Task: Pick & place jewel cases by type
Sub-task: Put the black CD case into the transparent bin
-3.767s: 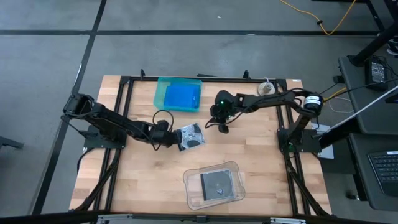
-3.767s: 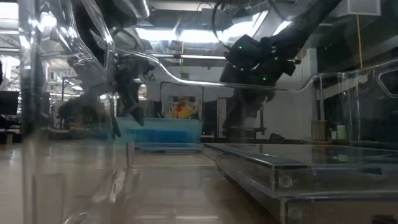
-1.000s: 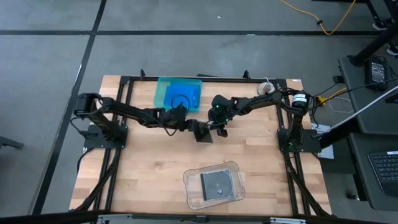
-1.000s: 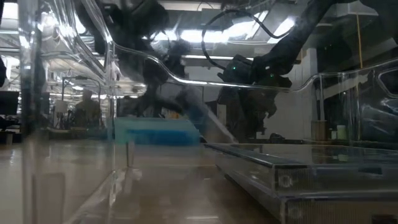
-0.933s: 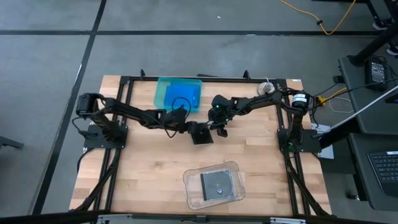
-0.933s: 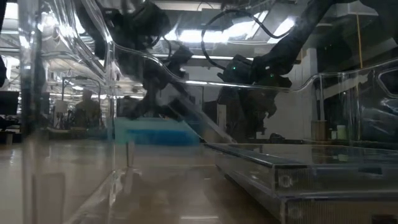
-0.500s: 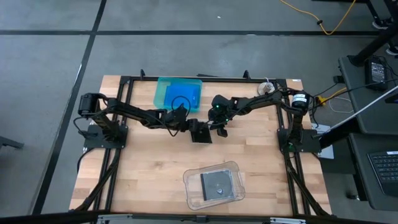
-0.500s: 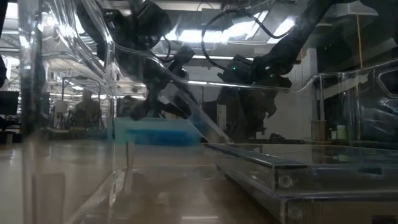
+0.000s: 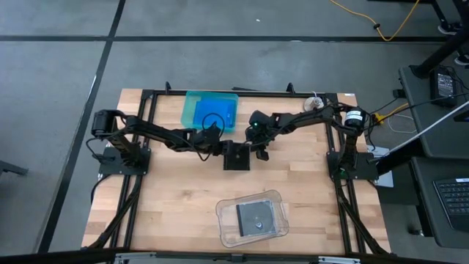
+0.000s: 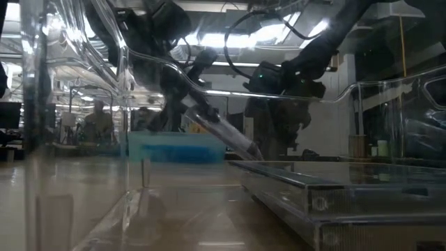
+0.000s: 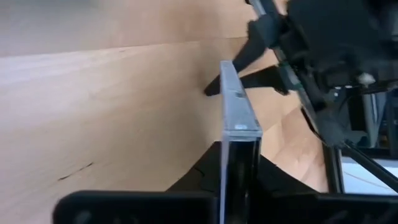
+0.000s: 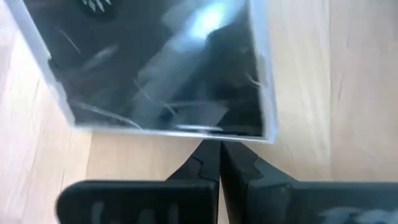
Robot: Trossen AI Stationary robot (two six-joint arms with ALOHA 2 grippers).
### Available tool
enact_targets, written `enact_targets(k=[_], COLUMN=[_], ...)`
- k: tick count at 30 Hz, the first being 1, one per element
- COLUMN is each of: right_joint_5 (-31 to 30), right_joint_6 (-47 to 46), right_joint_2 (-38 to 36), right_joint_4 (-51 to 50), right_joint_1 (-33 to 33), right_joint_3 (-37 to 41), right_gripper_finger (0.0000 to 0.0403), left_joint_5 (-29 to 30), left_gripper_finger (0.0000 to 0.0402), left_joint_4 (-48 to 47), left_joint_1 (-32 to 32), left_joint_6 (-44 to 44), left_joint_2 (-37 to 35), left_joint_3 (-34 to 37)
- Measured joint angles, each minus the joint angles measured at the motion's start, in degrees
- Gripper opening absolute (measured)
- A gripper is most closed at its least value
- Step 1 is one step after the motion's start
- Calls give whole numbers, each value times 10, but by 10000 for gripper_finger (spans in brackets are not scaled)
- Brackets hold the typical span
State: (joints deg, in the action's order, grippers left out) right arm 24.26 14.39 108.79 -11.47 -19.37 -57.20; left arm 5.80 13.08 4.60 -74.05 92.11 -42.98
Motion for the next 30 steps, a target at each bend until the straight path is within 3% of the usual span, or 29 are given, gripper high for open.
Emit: enact_targets(k=[8, 12, 17, 25, 30], right_joint_5=[-30, -60, -83, -160, -174], right_joint_6=[45, 54, 40, 24, 15], right_joint_2=[-7, -44, -140, -335, -436], right_joint_4=[-151, -180, -177, -158, -153], right_joint_1=[-4, -8, -23, -32, -32], right_joint_3=[-65, -84, -86, -86, -87], right_gripper_finger=[6, 6, 6, 6, 6], left_joint_5=[5, 5, 21, 79, 98], left_gripper_finger=[17, 13, 10, 8, 12], left_joint_4=[-28, -78, -134, -136, -132], left_joint_1=[17, 29, 41, 52, 63], left_joint_6=[48, 84, 141, 236, 276], left_joint_2=[-46, -92, -173, -312, -381], left_joint_3=[1, 1, 1, 1, 1])
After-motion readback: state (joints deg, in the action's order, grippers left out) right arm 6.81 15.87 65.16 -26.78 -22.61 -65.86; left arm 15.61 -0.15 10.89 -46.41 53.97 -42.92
